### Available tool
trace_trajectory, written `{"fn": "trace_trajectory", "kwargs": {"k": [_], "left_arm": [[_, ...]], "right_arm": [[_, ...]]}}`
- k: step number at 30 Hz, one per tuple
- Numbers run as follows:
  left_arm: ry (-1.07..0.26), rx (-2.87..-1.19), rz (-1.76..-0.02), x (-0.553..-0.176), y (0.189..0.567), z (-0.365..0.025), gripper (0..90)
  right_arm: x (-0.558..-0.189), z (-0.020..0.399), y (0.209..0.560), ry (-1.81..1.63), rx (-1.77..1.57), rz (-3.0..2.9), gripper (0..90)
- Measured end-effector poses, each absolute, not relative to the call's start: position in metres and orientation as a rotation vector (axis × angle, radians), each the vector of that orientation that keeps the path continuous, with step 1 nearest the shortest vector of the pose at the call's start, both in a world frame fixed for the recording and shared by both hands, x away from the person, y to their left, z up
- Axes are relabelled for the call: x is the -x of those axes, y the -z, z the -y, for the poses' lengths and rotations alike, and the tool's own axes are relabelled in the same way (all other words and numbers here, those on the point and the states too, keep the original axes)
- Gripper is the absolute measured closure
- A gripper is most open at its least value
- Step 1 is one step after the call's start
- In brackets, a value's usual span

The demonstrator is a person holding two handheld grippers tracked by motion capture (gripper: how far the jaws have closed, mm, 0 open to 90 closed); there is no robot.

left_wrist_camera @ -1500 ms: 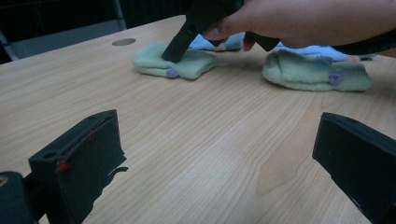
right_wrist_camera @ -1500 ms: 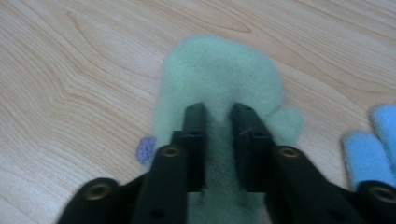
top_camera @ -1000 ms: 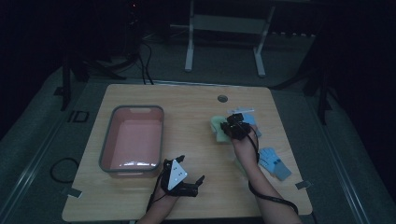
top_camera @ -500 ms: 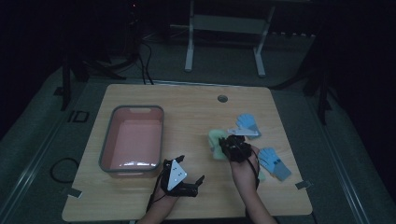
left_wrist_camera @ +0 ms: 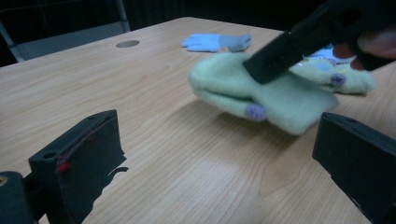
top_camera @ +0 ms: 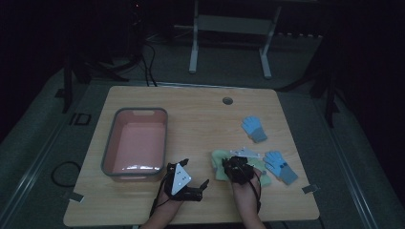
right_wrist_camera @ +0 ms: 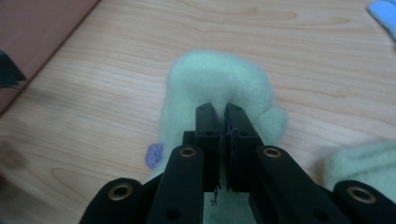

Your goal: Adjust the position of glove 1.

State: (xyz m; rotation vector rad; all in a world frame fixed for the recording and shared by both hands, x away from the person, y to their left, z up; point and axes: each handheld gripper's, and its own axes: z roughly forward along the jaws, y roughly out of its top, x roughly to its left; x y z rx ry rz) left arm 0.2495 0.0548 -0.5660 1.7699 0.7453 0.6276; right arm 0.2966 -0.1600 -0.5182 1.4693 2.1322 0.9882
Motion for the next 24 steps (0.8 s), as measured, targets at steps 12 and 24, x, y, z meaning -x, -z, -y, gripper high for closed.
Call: {"fn": "trace_trajectory", "kwargs": {"k": [12,24], "left_arm": [[-0.627,-1.771,-0.745,-0.250,0.566,-0.054,1.7],[-0.622,-1.770,-0.748,-0.250,0.566,-0.055,1.7]], "right_arm": [[-0.300,0.155,0.548,-0.973,-1.502,-2.167,67.6],[-0.305,0.158,0.528,-0.979,-1.360,-2.218,54.5]]}}
